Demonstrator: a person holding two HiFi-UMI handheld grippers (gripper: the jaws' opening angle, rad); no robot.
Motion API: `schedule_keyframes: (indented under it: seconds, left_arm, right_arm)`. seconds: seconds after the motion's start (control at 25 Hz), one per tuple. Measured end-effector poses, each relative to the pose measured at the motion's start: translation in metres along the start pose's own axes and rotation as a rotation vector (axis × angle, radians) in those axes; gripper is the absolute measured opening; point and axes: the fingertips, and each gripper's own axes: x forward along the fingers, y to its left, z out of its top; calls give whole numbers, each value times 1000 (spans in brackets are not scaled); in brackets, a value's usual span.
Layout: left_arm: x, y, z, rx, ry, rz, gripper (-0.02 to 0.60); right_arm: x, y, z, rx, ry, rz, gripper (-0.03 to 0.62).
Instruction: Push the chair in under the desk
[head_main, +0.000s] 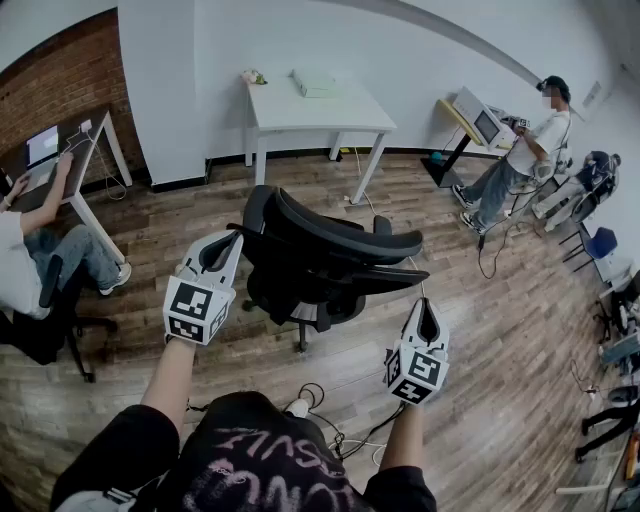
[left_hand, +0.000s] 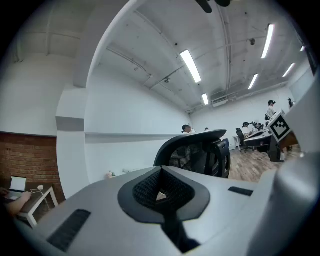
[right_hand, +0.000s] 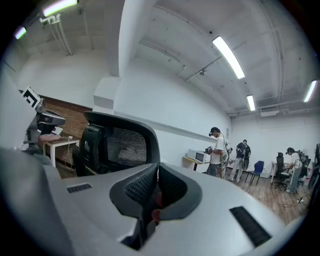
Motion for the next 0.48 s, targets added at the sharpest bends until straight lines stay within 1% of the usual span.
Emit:
schedule_keyframes:
  seconds: [0.16, 0.32, 0.4, 0.48]
  left_arm:
    - [4, 0, 5, 7, 4, -2, 17]
    - [4, -4, 2, 7, 10, -2, 17]
    - [4, -6, 1, 22, 14, -4, 17]
    - [4, -8, -2, 59, 24, -11, 17]
  right_arm:
    - [4, -1, 5, -2, -2, 4, 28]
    - [4, -6, 2, -1, -2, 1, 28]
    - [4, -8, 0, -2, -12, 3, 28]
    - [4, -6, 2, -21, -27, 15, 29]
